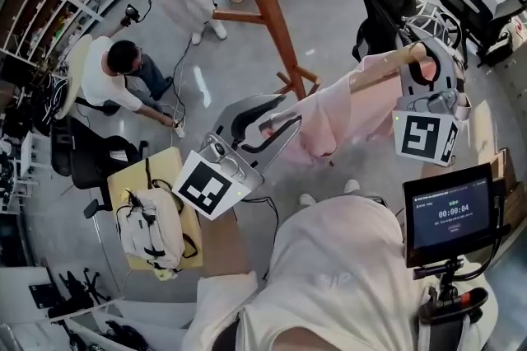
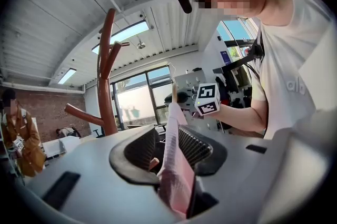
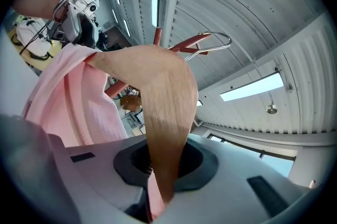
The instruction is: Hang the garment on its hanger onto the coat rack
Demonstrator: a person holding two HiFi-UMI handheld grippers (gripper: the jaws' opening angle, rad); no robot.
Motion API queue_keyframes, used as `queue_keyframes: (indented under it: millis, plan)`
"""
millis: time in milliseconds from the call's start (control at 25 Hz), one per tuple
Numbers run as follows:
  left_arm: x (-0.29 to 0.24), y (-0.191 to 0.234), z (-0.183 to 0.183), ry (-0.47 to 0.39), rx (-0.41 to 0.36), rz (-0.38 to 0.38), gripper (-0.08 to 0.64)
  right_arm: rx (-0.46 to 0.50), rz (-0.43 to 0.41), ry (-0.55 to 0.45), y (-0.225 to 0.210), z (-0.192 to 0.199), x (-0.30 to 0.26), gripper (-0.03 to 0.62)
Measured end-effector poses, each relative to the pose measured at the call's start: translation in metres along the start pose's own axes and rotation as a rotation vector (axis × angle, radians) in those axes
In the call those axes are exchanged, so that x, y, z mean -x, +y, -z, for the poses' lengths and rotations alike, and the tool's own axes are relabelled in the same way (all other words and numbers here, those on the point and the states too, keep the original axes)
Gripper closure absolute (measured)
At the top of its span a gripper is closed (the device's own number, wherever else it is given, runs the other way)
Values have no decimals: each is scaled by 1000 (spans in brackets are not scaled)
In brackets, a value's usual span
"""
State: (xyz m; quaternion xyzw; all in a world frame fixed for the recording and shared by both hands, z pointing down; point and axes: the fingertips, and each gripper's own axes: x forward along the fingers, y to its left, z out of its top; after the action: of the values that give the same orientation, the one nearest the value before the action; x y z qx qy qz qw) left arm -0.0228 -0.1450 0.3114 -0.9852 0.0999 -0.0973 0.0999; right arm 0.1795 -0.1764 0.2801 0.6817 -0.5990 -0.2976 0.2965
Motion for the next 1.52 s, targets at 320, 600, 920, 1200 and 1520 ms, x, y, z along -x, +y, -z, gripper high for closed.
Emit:
queue_keyframes:
  millis: [320,600,920,1200,1520]
  plan:
    - [-10,2,-13,42,-46,-7,436,-2,-11,-113,-15,-31,-22,532]
    - [-7,11,-36,25,9,-26,436,-53,-29,-222,-35,-64,-37,532]
    - [1,30,-63,16,-39,-60,437,-54,-87,-335,-48,-96,-64,532]
    - [7,38,-82,84,-99,-99,440,-64,-131,-400,-59,-127,-87,532]
    - [16,48,-101,105,-81,-174,460,-76,-191,-449,-64,-152,-104,532]
